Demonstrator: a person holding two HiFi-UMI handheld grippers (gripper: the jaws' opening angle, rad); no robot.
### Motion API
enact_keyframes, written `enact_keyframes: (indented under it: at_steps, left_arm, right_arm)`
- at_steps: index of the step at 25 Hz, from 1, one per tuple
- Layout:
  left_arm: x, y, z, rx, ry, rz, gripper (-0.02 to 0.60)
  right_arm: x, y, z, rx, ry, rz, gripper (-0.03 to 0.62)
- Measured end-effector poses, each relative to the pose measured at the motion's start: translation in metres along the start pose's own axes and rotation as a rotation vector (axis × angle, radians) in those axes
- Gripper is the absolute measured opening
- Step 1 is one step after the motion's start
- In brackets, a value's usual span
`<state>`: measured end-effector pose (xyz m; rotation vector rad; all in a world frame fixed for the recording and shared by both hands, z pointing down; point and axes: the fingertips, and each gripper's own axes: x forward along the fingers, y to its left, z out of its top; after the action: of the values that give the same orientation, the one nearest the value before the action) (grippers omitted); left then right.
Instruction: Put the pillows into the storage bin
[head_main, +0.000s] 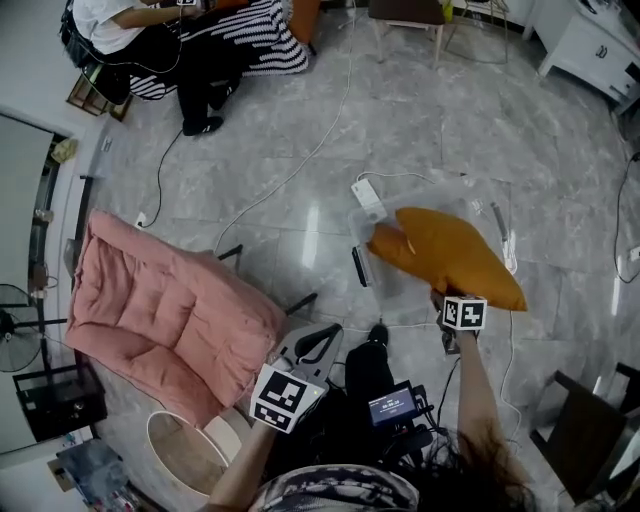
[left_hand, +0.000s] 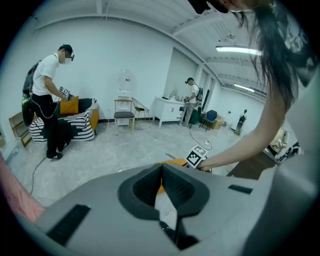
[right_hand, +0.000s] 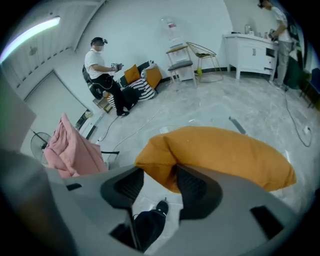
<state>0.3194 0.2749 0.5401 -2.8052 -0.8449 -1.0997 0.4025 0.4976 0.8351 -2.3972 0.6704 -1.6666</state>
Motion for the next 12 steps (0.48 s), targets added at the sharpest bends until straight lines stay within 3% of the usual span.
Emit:
enact_keyframes:
  at_steps: [2,7,12]
  left_arm:
    - [-0.006,-0.002,-0.008,-0.005,-0.002,0.004,0.012]
    - [-0.027,-0.005,-0.025,-0.032,-0.031,0.022,0.012]
    - [-0.065,-0.015,-0.042,-0.041,-0.09,0.028,0.012]
  right_arm:
    - [-0.006,0.013,-0.003,-0.023,-0.012,0.031,0.263]
    - [-0.037,0.049,0.006,-0.069,-0.111,0.077,0.251]
    - [-0.087,0.117,0.009,-0.146,-0.224,0.141,0.238]
